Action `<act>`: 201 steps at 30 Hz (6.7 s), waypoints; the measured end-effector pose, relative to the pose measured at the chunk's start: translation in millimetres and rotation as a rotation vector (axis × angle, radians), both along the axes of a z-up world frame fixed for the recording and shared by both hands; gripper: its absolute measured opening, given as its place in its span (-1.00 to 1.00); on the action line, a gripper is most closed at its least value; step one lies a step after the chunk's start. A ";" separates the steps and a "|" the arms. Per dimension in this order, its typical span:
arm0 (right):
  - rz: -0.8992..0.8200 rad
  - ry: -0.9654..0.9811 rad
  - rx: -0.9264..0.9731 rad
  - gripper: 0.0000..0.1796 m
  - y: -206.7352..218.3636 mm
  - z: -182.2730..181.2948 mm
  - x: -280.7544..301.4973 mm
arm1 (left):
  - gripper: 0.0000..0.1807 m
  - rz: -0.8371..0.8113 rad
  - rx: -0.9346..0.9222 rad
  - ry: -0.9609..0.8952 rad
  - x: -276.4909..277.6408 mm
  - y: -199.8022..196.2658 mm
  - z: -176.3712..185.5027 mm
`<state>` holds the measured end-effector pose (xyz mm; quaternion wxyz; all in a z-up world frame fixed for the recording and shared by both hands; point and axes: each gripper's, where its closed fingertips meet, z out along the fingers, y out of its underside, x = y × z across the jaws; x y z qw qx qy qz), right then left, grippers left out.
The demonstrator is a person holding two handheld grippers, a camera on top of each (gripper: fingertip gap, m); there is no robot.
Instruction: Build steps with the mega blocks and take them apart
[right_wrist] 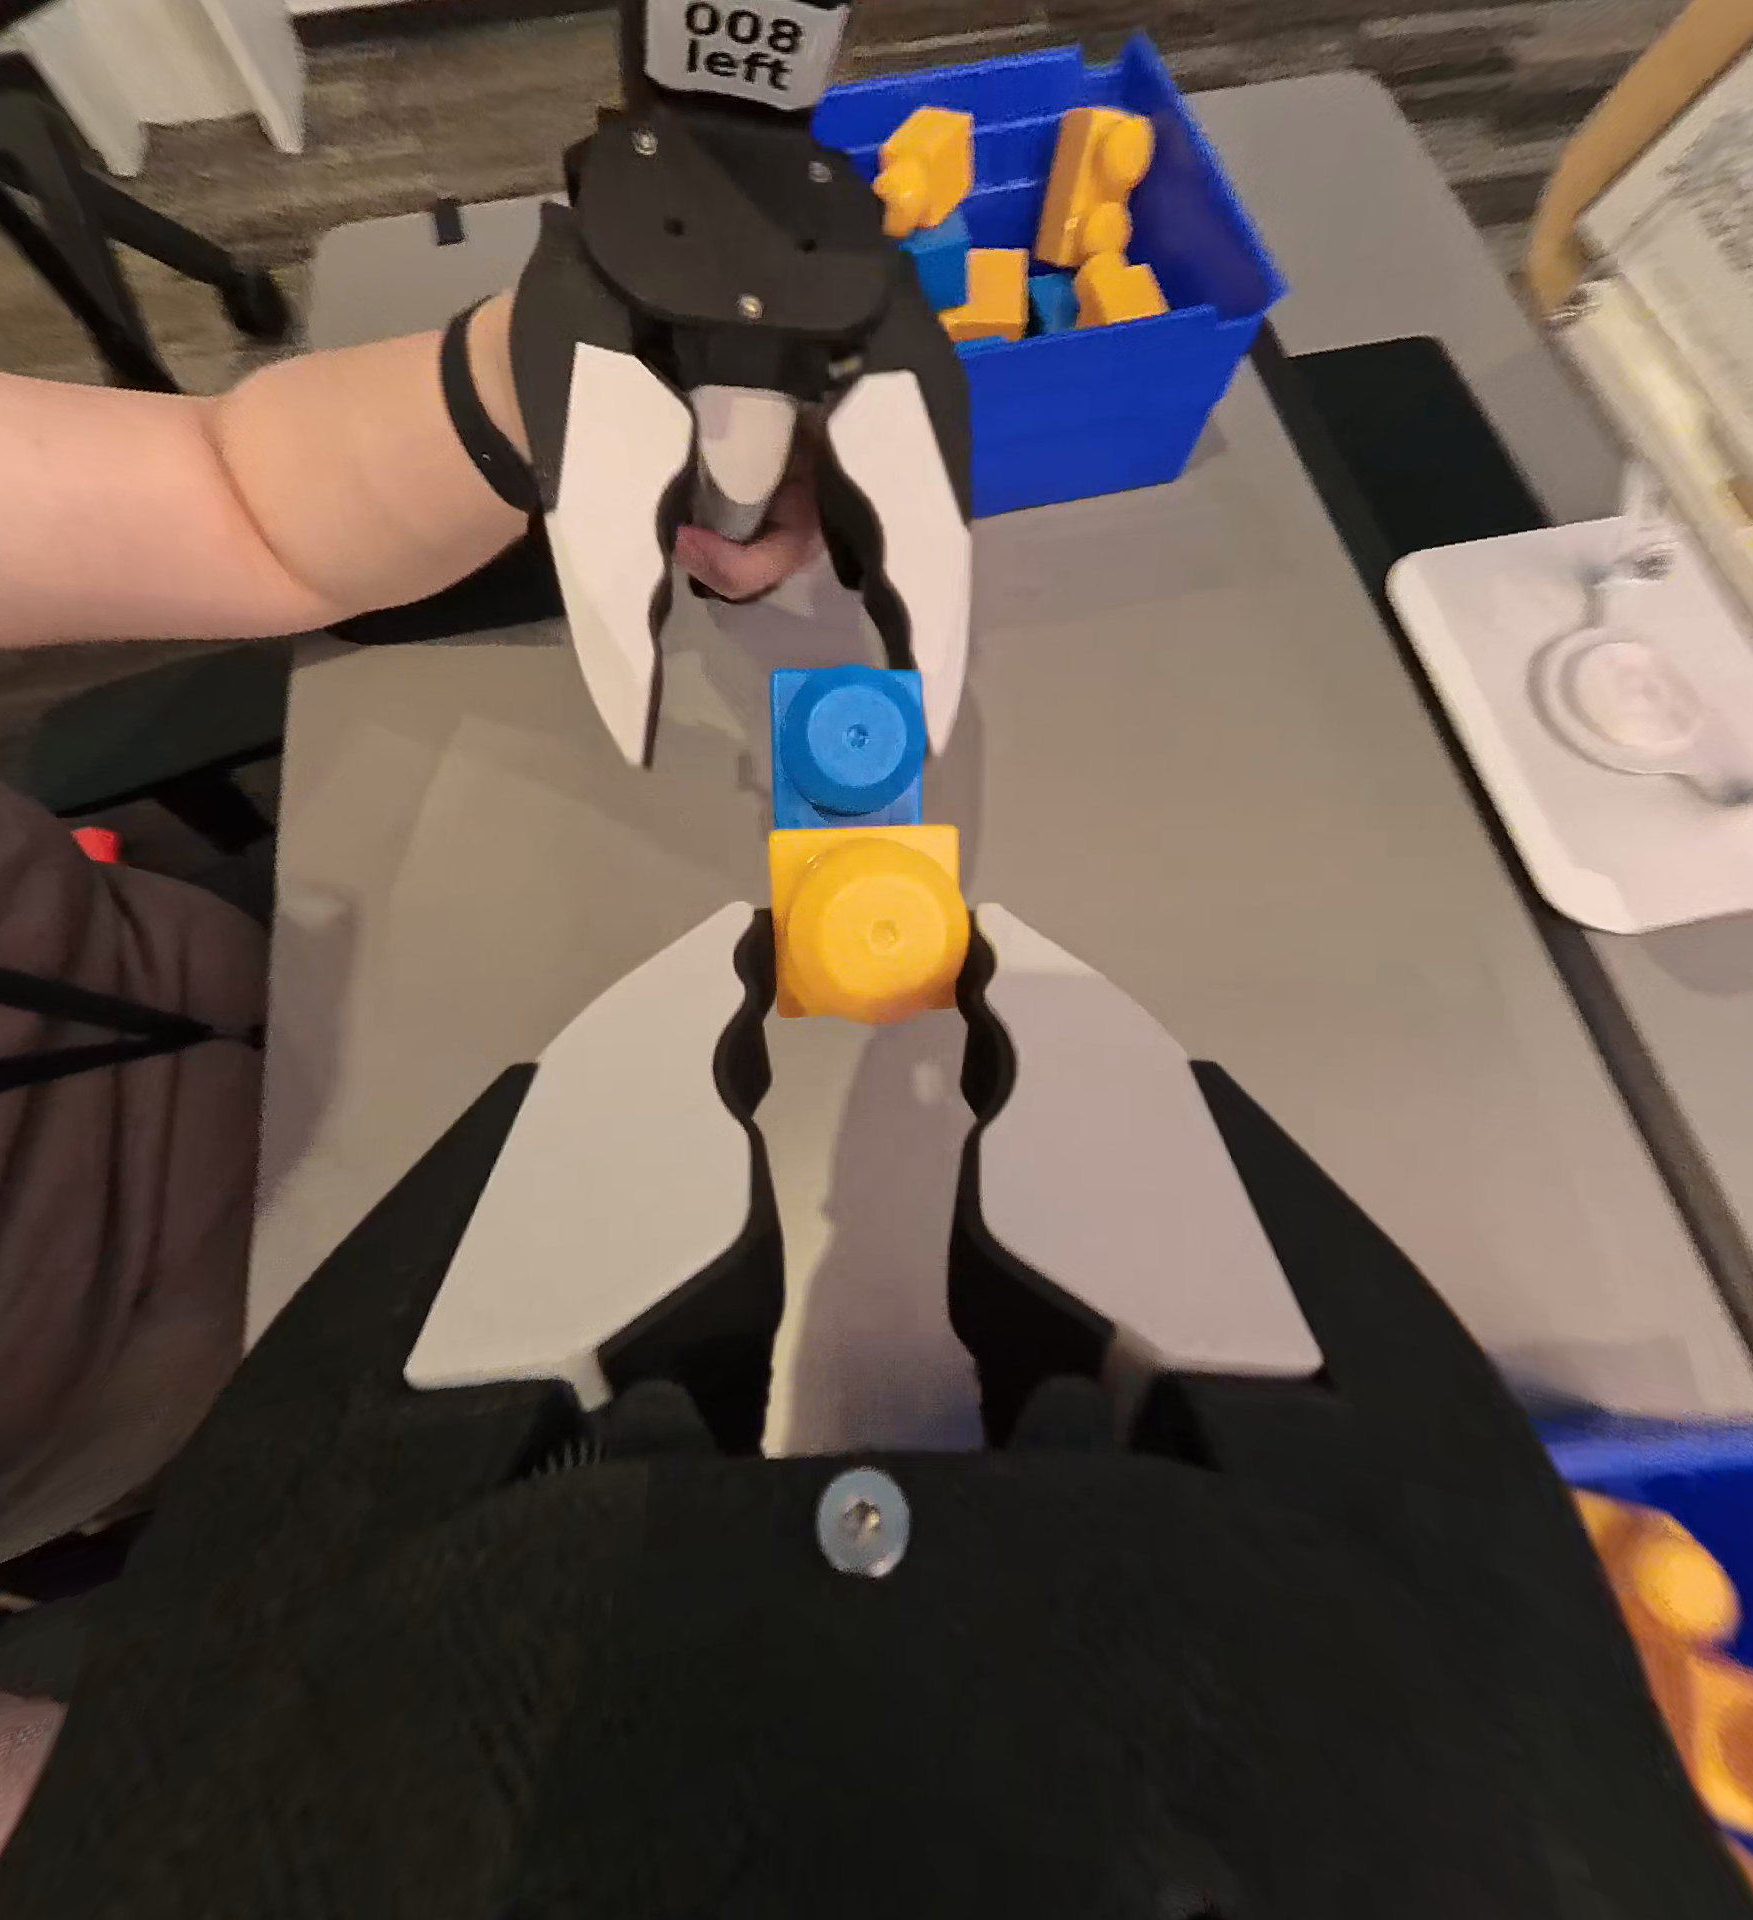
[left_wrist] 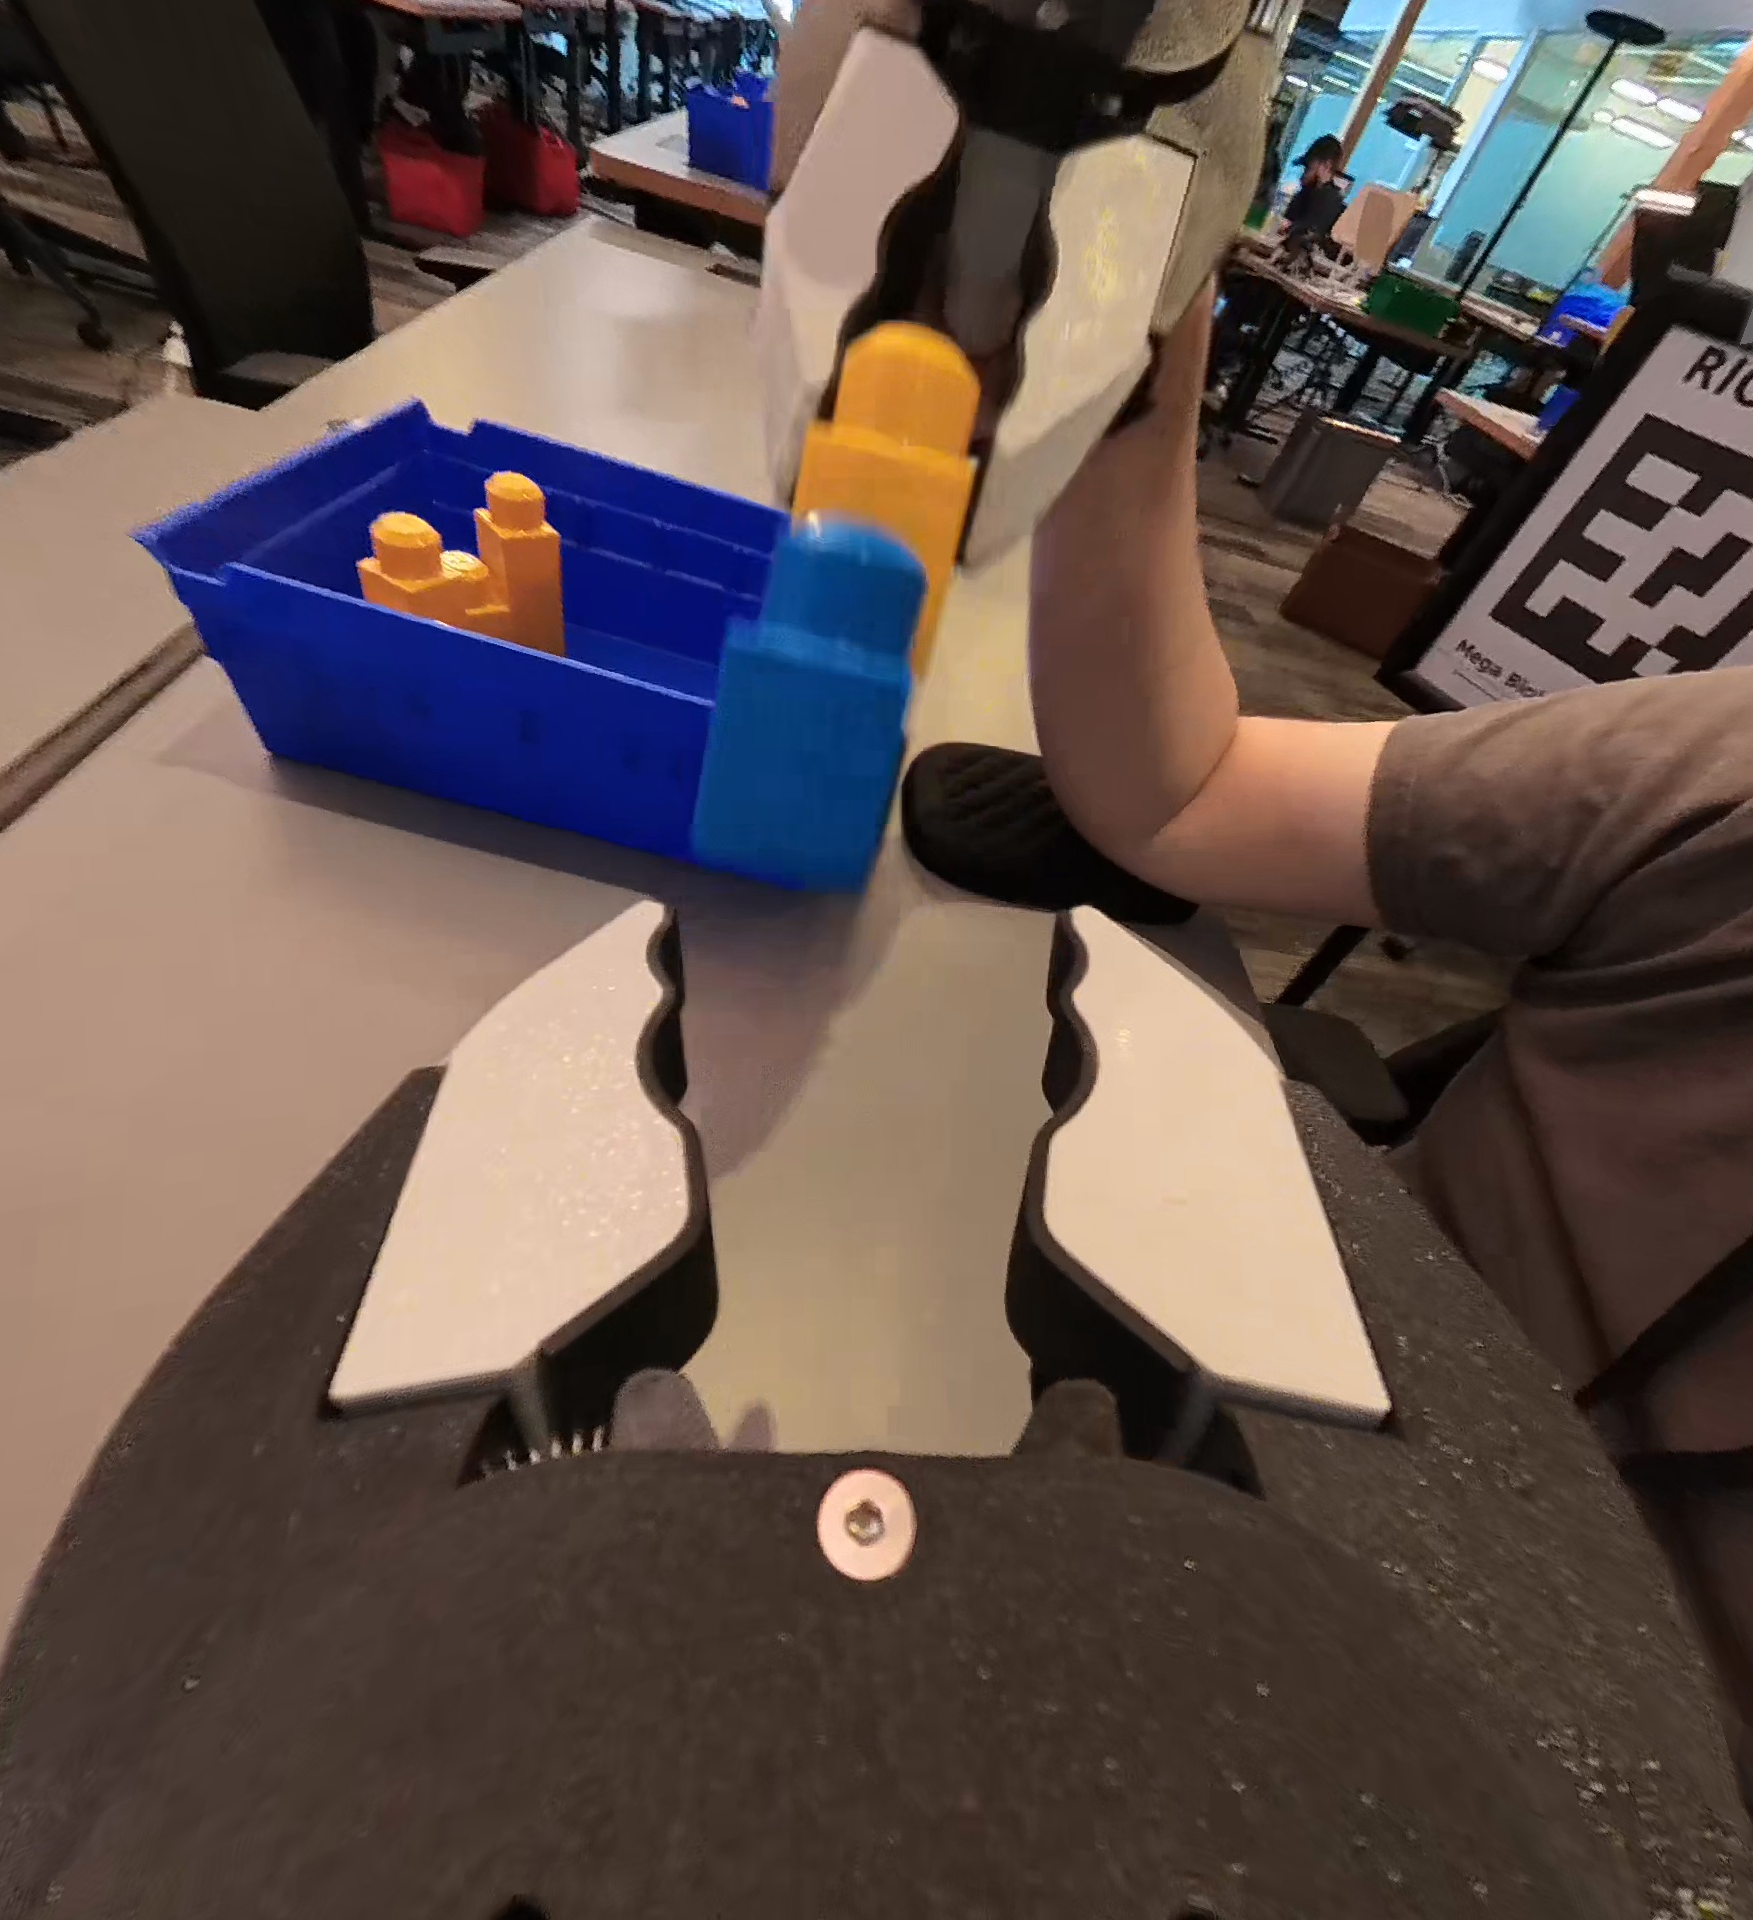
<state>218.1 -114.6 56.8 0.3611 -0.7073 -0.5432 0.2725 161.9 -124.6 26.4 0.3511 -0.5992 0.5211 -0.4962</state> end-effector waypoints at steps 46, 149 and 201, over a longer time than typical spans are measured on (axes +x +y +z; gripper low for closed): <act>-0.542 -0.517 0.346 -0.39 109.4 -70.6 268.8 | -0.25 1.036 0.494 0.490 -137.8 139.3 5.2; -0.064 0.173 1.076 -0.20 19.7 -15.7 -126.3 | -0.55 0.198 -0.694 -0.180 -53.6 59.7 21.1; -0.403 0.357 0.792 -0.19 58.6 -21.8 -104.3 | -0.60 0.364 -0.642 -0.283 -12.1 62.8 7.8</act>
